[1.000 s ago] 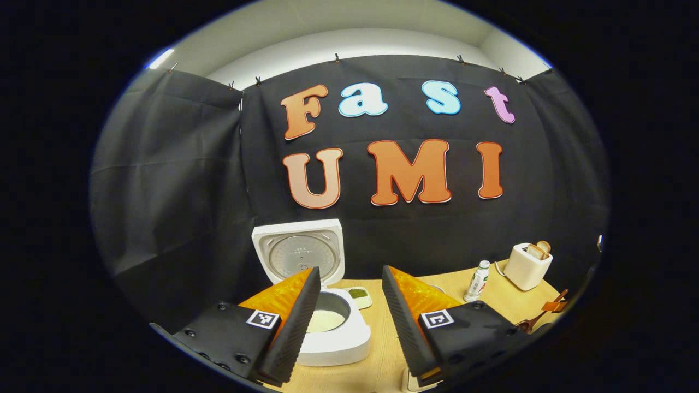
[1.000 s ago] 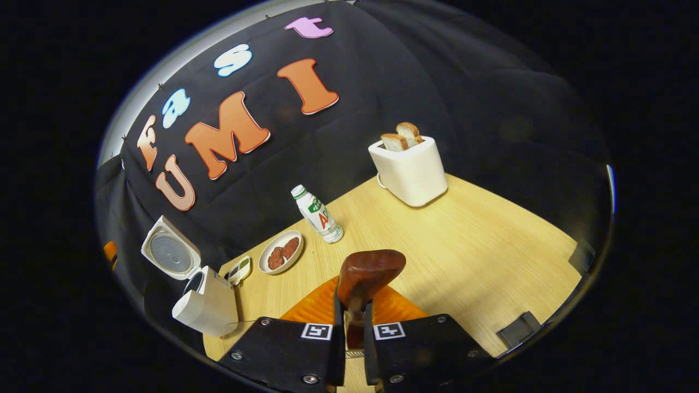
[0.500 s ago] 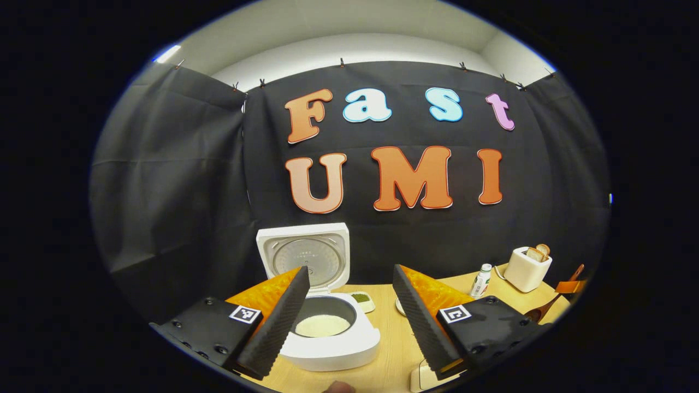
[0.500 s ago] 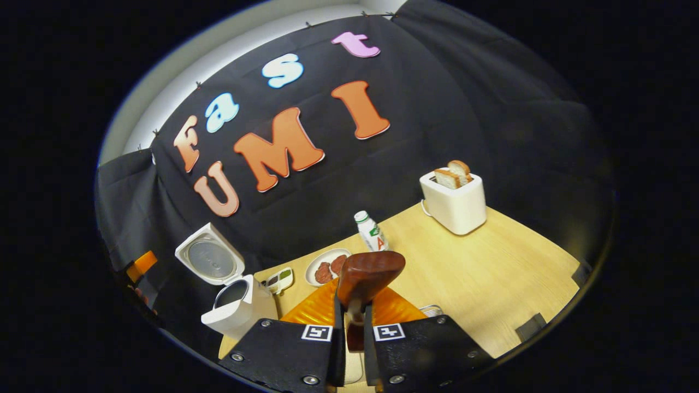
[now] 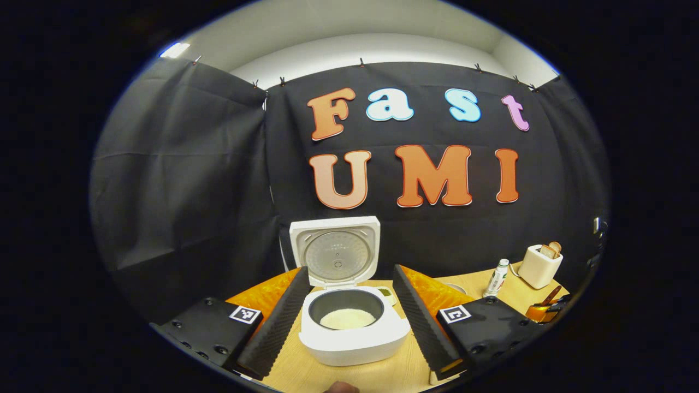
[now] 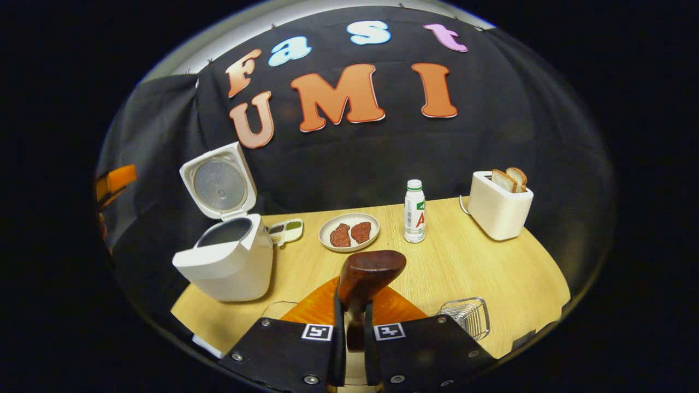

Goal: Close the left gripper, press the button to open the rice cooker; take a wooden spoon from the chopstick holder with the right hand, scoop a spoonful of rice and pour it into the rice cooker, then put the wooden spoon back into the chopstick holder.

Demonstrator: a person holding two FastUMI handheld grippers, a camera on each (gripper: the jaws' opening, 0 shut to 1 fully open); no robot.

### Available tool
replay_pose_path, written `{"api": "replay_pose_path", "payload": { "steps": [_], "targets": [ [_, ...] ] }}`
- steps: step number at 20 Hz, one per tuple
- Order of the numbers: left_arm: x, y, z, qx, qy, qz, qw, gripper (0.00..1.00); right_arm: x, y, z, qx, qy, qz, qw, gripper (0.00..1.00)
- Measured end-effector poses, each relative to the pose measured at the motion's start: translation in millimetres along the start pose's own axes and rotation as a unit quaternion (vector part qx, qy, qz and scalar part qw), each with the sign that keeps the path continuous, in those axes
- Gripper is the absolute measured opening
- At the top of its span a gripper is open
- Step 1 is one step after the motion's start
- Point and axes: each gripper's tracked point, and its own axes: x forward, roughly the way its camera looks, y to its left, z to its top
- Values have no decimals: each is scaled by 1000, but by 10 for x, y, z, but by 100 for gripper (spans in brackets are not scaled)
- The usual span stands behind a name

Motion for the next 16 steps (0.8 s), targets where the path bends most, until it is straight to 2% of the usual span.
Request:
{"api": "replay_pose_path", "payload": {
  "steps": [7, 10, 12, 16],
  "targets": [
    [-136, 411, -218, -2, 25, 39, 999, 100, 233, 66, -358, -120, 11, -33, 992, 14],
    [-174, 482, -221, -5, 34, 45, 998, 100, 268, 226, -464, -170, 8, -20, 985, 12],
    [-158, 477, -240, -5, 38, 43, 998, 100, 300, 267, -472, -183, 1, -20, 983, 12],
    [-118, 445, -270, 11, 42, 34, 998, 100, 294, 356, -622, -154, 5, -14, 988, 12]
  ]
}}
